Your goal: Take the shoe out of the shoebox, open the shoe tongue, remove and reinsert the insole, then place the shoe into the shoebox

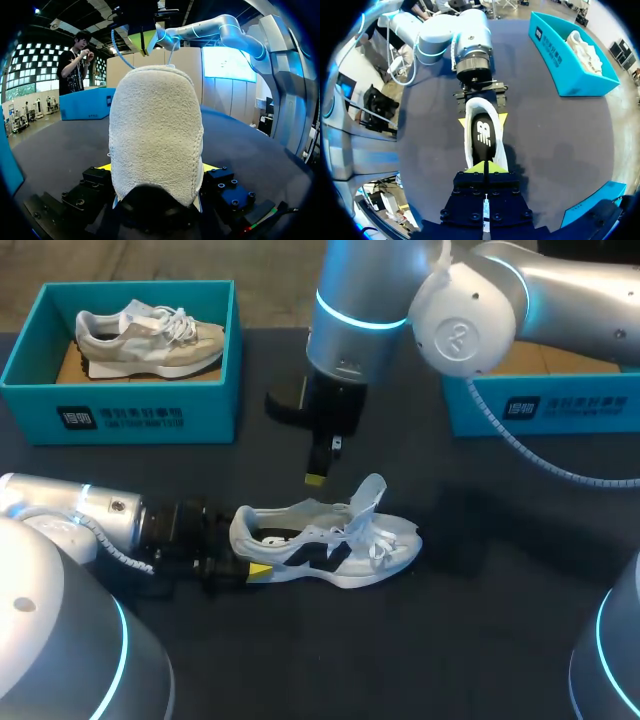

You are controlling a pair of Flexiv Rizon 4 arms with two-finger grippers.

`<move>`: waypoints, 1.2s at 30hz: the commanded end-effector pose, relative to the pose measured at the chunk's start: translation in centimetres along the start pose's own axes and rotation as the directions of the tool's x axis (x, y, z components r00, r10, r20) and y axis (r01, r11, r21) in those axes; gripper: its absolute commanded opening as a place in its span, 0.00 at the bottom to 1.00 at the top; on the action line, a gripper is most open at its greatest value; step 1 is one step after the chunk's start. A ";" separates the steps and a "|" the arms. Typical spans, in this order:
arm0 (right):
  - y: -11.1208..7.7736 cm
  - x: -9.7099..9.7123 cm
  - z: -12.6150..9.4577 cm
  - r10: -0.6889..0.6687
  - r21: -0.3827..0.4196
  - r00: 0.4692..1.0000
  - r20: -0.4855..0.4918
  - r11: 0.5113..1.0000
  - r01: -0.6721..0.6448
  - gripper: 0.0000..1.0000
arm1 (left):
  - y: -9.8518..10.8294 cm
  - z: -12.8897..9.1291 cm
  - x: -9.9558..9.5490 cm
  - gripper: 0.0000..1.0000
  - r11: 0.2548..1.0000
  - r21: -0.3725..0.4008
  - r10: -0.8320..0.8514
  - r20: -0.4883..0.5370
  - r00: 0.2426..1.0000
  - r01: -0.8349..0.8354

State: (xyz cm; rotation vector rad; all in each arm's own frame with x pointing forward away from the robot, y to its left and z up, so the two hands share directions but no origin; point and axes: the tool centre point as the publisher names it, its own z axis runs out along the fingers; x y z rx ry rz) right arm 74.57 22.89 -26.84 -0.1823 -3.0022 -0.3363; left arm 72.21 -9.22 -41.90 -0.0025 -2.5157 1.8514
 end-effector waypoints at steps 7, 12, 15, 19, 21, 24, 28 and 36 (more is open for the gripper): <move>0.9 0.4 1.7 -0.020 0.015 0.996 0.087 1.000 0.019 0.00 | 0.5 0.2 0.3 0.00 1.000 -0.001 -0.001 -0.001 1.000 0.001; 2.0 0.4 3.1 -0.040 -0.005 0.994 0.103 0.999 0.040 0.00 | 0.5 0.2 0.3 0.00 1.000 -0.001 -0.001 -0.001 1.000 0.001; 2.5 0.3 4.2 -0.059 0.030 0.992 0.110 0.998 0.056 0.00 | 0.5 0.2 0.3 0.00 1.000 -0.001 -0.001 -0.001 1.000 0.001; 2.9 0.0 5.6 -0.080 0.060 0.990 0.117 0.995 0.074 0.00 | 0.5 0.2 0.3 0.00 1.000 -0.001 -0.001 -0.001 1.000 0.001; 2.9 -0.1 6.1 -0.083 0.065 0.990 0.118 0.995 0.076 0.00 | 0.5 0.2 0.3 0.00 1.000 -0.001 -0.001 -0.001 1.000 0.001; 2.9 -0.3 6.9 -0.091 0.081 0.989 0.120 0.993 0.082 0.00 | 0.5 0.2 0.3 0.00 1.000 -0.001 -0.001 -0.001 1.000 0.001; 2.8 -0.4 8.0 -0.092 0.068 0.991 0.102 0.994 0.085 0.00 | 0.5 0.2 0.3 0.00 1.000 -0.001 -0.001 -0.001 1.000 0.001; 2.2 0.6 10.1 -0.067 0.070 0.994 0.083 0.996 0.061 0.00 | 0.5 0.2 0.3 0.00 1.000 -0.001 -0.001 -0.001 1.000 0.001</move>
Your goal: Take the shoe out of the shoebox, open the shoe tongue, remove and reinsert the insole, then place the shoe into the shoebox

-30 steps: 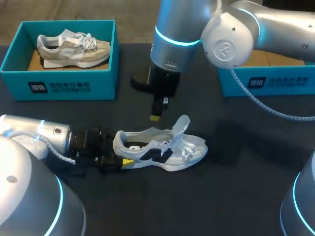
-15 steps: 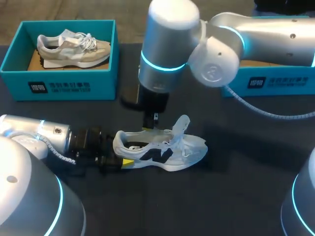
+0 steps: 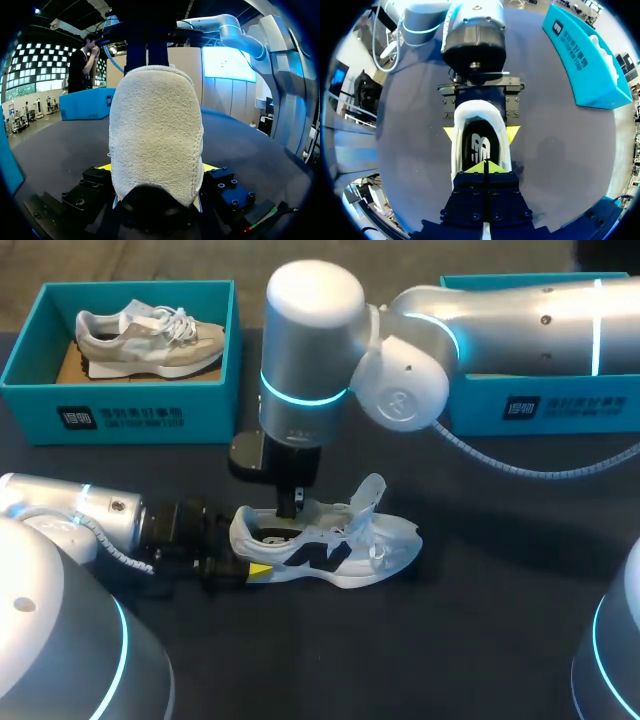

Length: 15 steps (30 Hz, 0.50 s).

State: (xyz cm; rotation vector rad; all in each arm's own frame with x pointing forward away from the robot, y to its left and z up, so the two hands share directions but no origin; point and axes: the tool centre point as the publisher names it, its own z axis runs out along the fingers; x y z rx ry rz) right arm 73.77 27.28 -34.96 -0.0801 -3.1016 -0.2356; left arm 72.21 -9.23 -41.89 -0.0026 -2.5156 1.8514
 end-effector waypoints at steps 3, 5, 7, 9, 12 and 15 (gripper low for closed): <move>-0.7 1.1 1.7 0.031 0.001 0.999 0.008 1.000 -0.031 0.00 | 0.5 0.2 0.3 0.00 1.000 -0.001 -0.001 -0.001 1.000 0.001; -1.0 1.3 1.6 0.045 0.013 0.999 0.014 0.999 -0.045 0.00 | 0.5 0.2 0.3 0.00 1.000 -0.001 -0.001 -0.001 1.000 0.001; -1.1 1.5 1.6 0.052 0.022 0.998 0.017 0.998 -0.053 0.00 | 0.5 0.2 0.3 0.00 1.000 -0.001 -0.001 -0.001 1.000 0.001; -1.3 1.5 1.6 0.058 0.037 0.998 0.014 0.998 -0.058 0.00 | 0.5 0.2 0.3 0.00 1.000 -0.001 -0.001 -0.001 1.000 0.001; -1.7 1.5 1.5 0.065 0.051 0.998 0.014 0.997 -0.065 0.00 | 0.5 0.2 0.3 0.00 1.000 -0.001 -0.001 -0.001 1.000 0.001; -2.1 1.5 1.6 0.071 0.062 0.997 0.019 0.995 -0.072 0.00 | 0.5 0.2 0.3 0.00 1.000 -0.001 -0.001 -0.001 1.000 0.001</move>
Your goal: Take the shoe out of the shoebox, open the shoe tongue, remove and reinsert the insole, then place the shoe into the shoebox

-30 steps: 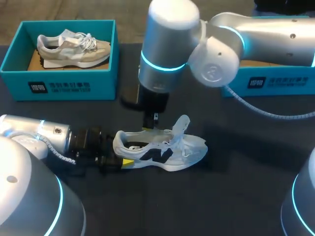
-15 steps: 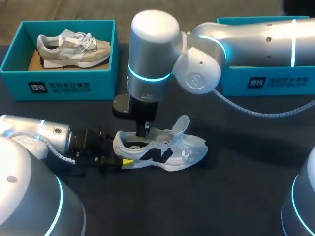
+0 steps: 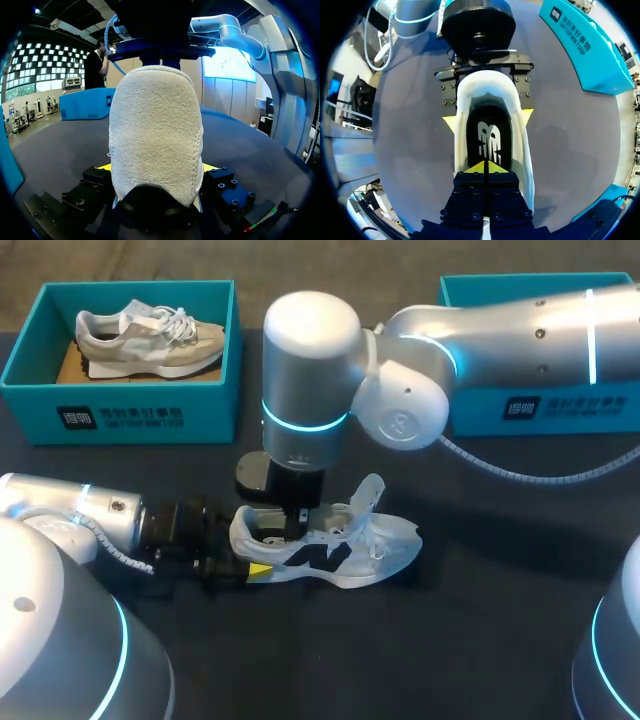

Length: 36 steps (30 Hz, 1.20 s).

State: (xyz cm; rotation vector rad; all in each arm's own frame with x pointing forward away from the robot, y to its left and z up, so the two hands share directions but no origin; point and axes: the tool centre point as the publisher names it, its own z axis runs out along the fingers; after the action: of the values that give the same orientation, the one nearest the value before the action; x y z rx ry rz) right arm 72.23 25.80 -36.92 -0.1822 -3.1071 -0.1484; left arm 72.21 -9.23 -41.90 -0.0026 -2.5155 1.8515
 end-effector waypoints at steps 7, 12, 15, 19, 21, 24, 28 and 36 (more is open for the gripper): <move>-1.2 -0.1 0.5 0.017 0.020 0.999 0.051 1.000 -0.018 0.00 | 0.5 0.2 0.3 0.00 1.000 -0.002 -0.001 -0.001 1.000 0.001; -1.4 -0.4 1.3 0.019 0.015 0.998 0.061 1.000 -0.020 0.00 | 0.5 0.2 0.3 0.00 1.000 -0.002 -0.001 -0.001 1.000 0.001; -1.3 -0.7 1.3 0.014 0.015 0.998 0.068 1.000 -0.015 0.00 | 0.5 0.2 0.3 0.00 1.000 -0.002 -0.001 -0.001 1.000 0.001; -1.3 -1.0 1.4 0.008 0.014 0.997 0.073 1.000 -0.009 0.20 | 0.5 0.2 0.3 0.00 1.000 -0.002 -0.001 -0.001 1.000 0.001; -1.3 -1.1 1.4 0.008 0.015 0.997 0.075 1.000 -0.009 0.27 | 0.5 0.2 0.3 0.00 1.000 -0.002 -0.001 -0.001 1.000 0.001; -1.4 -1.2 1.3 0.010 0.014 0.997 0.081 1.000 -0.011 0.27 | 0.5 0.2 0.3 0.00 1.000 -0.002 -0.001 -0.001 1.000 0.001; -1.5 -1.5 1.2 0.011 0.013 0.996 0.085 1.000 -0.012 0.26 | 0.5 0.2 0.3 0.00 1.000 -0.002 -0.001 -0.001 1.000 0.001; -1.6 -2.2 1.8 0.005 0.011 0.995 0.102 1.000 -0.006 0.30 | 0.5 0.2 0.3 0.00 1.000 -0.002 -0.001 -0.001 1.000 0.001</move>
State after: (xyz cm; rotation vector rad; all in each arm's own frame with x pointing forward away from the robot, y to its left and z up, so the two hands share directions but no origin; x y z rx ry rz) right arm 74.15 24.23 -38.63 -0.2019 -3.2001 -0.1168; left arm 72.22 -9.23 -41.90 -0.0024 -2.5157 1.8513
